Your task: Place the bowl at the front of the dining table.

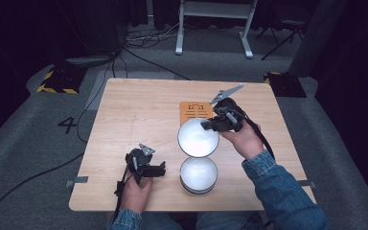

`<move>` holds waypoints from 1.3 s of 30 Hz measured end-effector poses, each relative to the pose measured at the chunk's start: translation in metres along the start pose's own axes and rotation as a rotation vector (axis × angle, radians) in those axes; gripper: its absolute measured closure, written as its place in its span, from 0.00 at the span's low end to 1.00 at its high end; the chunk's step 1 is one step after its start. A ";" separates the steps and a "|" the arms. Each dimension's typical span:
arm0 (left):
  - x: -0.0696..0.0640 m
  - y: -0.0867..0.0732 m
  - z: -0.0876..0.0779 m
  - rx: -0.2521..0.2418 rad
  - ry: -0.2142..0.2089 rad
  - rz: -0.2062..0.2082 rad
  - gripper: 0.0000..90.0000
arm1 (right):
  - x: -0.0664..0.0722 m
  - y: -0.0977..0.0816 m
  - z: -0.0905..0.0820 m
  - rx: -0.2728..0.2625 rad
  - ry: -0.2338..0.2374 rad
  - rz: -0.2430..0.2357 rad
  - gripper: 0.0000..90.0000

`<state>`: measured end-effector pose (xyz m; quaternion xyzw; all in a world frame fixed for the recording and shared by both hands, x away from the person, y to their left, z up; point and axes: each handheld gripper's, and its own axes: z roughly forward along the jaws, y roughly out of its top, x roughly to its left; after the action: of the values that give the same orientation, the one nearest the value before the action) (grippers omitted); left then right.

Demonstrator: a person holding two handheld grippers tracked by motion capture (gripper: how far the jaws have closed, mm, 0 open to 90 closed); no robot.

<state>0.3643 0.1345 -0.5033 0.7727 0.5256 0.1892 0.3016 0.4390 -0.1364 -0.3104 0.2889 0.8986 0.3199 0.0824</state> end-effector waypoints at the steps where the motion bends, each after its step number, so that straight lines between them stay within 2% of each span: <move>1: 0.000 0.000 0.000 0.000 0.000 0.000 0.05 | 0.000 0.000 0.000 0.000 0.000 0.000 0.91; 2: 0.000 0.000 0.000 0.001 -0.001 0.001 0.05 | -0.004 0.005 0.001 -0.008 -0.011 0.020 0.91; 6: 0.000 0.000 0.000 0.001 0.002 0.003 0.05 | -0.012 0.014 0.002 -0.018 -0.026 0.042 0.91; 10: 0.000 0.000 0.000 -0.003 -0.001 0.002 0.05 | -0.020 0.024 0.003 -0.026 -0.032 0.052 0.91; 11: 0.000 0.000 0.000 -0.005 -0.003 0.003 0.05 | -0.023 0.026 0.004 -0.035 -0.036 0.038 0.91; 15: 0.001 -0.001 0.000 0.000 -0.013 0.010 0.05 | -0.032 0.034 0.007 -0.046 -0.037 0.070 0.91; 20: 0.001 -0.001 0.000 -0.001 -0.012 0.007 0.05 | -0.042 0.040 0.012 -0.054 -0.062 0.086 0.91; 28: 0.001 0.000 0.000 -0.002 -0.007 0.009 0.05 | -0.060 0.053 0.025 -0.056 -0.086 0.176 0.91; 39: 0.001 0.000 0.001 0.000 -0.010 0.005 0.05 | -0.086 0.068 0.045 -0.036 -0.150 0.248 0.91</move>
<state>0.3649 0.1351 -0.5038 0.7748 0.5223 0.1861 0.3036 0.5560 -0.1195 -0.3066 0.4193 0.8413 0.3214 0.1142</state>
